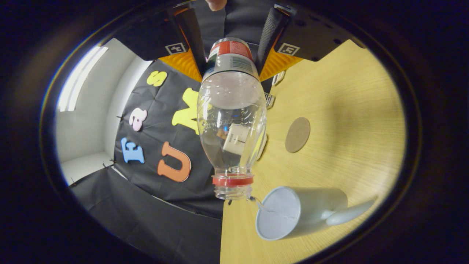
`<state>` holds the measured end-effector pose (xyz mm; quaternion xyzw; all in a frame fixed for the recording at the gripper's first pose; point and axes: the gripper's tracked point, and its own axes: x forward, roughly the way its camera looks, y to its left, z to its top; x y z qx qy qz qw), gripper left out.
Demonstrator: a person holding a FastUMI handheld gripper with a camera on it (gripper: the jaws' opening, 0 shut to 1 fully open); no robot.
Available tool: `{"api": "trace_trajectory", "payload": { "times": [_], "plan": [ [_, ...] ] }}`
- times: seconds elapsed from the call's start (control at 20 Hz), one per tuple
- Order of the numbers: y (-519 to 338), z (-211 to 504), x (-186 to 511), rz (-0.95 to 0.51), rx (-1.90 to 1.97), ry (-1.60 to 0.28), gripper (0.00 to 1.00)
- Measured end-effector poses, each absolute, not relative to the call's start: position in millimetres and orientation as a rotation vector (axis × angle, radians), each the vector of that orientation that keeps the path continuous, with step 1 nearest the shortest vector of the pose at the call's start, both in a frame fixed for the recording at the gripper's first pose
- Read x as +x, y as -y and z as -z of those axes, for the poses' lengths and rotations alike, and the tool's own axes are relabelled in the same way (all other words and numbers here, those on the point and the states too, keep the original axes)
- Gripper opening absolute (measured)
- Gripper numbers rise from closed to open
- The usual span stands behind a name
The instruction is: Take the bottle from table, then pour the juice into the cup, finally place the bottle on the coaster
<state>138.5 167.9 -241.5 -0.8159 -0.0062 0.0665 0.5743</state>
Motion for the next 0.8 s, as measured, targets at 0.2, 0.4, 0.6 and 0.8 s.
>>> {"api": "trace_trajectory", "payload": {
  "times": [0.2, 0.4, 0.6, 0.8],
  "plan": [
    [-169.4, 239.3, 139.1, -0.154, -1.927, 0.022, 0.75],
    [-168.5, 238.5, 141.5, -0.16, -1.948, 0.017, 0.75],
    [-170.1, 236.7, 142.2, -0.166, -1.968, 0.018, 0.75],
    [-172.8, 231.3, 143.9, -0.161, -1.992, 0.026, 0.75]
  ]
}}
